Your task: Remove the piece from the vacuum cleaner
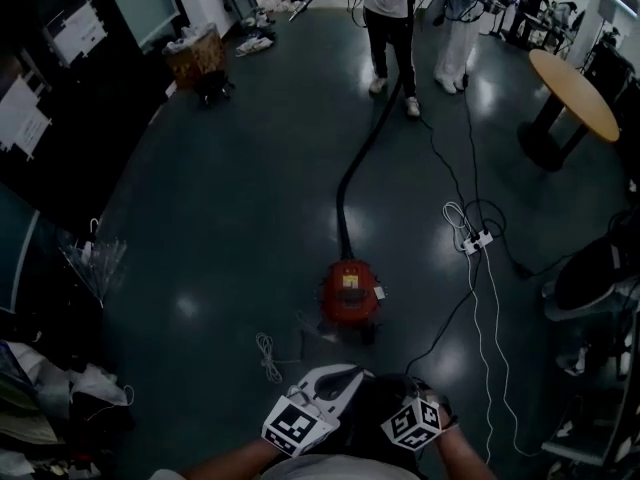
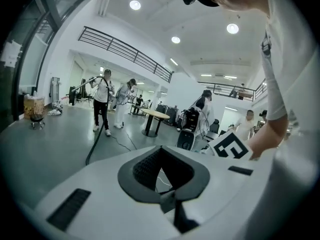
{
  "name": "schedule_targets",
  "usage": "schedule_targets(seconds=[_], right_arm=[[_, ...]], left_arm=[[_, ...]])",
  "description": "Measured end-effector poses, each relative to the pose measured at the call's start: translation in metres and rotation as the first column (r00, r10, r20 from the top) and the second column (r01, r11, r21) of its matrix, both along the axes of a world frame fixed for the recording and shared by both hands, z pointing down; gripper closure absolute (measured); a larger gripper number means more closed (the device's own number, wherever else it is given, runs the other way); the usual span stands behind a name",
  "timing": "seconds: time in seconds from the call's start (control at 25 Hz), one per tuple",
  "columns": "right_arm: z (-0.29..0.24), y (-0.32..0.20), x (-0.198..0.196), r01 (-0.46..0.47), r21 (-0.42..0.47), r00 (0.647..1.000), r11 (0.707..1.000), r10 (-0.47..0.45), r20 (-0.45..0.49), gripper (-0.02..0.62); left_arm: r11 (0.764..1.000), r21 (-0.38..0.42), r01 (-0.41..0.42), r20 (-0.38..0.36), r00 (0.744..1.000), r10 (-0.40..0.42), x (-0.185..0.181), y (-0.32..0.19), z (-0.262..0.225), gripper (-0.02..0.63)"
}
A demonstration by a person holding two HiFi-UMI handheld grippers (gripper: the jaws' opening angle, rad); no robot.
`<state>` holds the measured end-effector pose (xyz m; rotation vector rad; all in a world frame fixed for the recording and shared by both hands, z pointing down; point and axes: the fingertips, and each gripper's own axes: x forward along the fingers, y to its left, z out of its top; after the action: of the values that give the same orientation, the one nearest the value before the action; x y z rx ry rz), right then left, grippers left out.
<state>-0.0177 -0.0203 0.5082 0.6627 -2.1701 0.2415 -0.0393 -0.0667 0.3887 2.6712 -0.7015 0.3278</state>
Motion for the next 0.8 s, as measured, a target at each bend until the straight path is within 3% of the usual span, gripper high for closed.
schedule_targets(seconds=[0.16, 0.32, 0.8], right_arm=[[-0.062, 0.032, -0.006, 0.046, 0.003, 0.998, 0.999, -0.047, 0.034, 0.557], [-0.089, 0.045, -0.006, 0.064, 0.020, 0.998, 0.998, -0.065, 0.020, 0.557], [-0.087, 0.064, -0.004, 0.060, 0.017, 0.998, 0.998, -0.060, 0.004, 0.557]], left_arm=[[0.999, 0.005, -0.032, -0.053, 0.998, 0.032, 0.016, 0.021, -0.048, 0.601], [0.996, 0.041, -0.074, -0.095, 0.992, 0.077, 0.026, 0.033, -0.076, 0.601], [0.991, 0.077, -0.112, -0.081, 0.990, 0.118, 0.026, 0.046, -0.078, 0.601]])
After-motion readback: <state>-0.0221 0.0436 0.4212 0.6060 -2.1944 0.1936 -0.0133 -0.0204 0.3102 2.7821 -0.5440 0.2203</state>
